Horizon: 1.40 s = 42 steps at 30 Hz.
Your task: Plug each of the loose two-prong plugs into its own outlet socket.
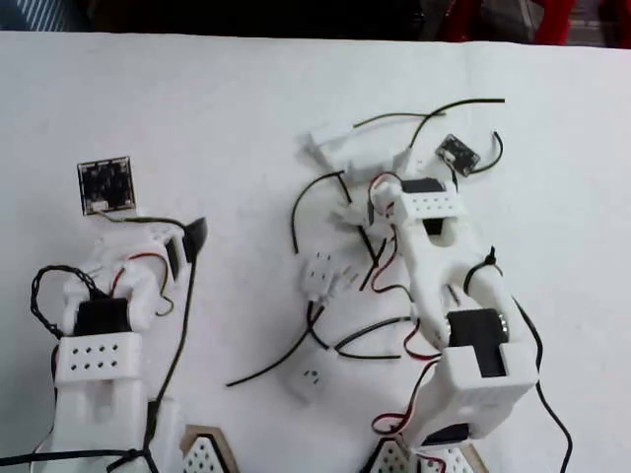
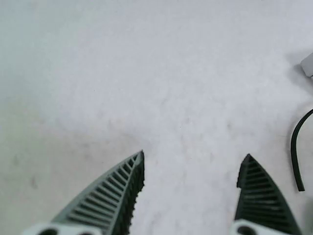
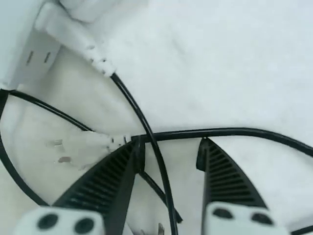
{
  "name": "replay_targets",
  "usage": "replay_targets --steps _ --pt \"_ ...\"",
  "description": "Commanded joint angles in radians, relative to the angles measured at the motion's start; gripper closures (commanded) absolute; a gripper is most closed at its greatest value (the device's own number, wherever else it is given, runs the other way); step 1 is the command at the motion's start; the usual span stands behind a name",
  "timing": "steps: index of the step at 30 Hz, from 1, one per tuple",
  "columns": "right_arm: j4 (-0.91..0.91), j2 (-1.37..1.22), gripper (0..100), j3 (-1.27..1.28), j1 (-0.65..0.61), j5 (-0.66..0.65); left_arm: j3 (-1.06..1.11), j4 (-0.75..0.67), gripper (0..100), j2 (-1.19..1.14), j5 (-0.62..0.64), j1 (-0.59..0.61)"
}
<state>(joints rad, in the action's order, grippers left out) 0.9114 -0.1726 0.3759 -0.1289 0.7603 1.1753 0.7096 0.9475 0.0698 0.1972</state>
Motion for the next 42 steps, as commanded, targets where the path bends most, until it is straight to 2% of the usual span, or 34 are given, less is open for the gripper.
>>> replay_targets --steps 1,8,19,28,34,42 --pt "-0.013 0.019 82.6 -0.043 0.012 0.008 -0.005 -0.021 70 0.024 0.006 0.013" --pt "-0.088 0.012 82.6 -0.046 0.015 0.009 -0.005 -0.021 70 0.024 0.006 0.013" --pt "-0.116 -0.145 82.9 -0.098 0.007 0.020 -0.005 -0.021 70 0.024 0.006 0.013" --pt "0.116 -0.050 82.9 -0.210 -0.015 0.020 -0.005 -0.021 70 0.024 0.006 0.013" --pt "0.108 -0.081 82.7 -0.261 -0.077 0.029 -0.005 -0.021 70 0.024 0.006 0.013" --pt "0.111 -0.110 82.7 -0.364 -0.082 0.095 -0.005 -0.021 70 0.024 0.006 0.013"
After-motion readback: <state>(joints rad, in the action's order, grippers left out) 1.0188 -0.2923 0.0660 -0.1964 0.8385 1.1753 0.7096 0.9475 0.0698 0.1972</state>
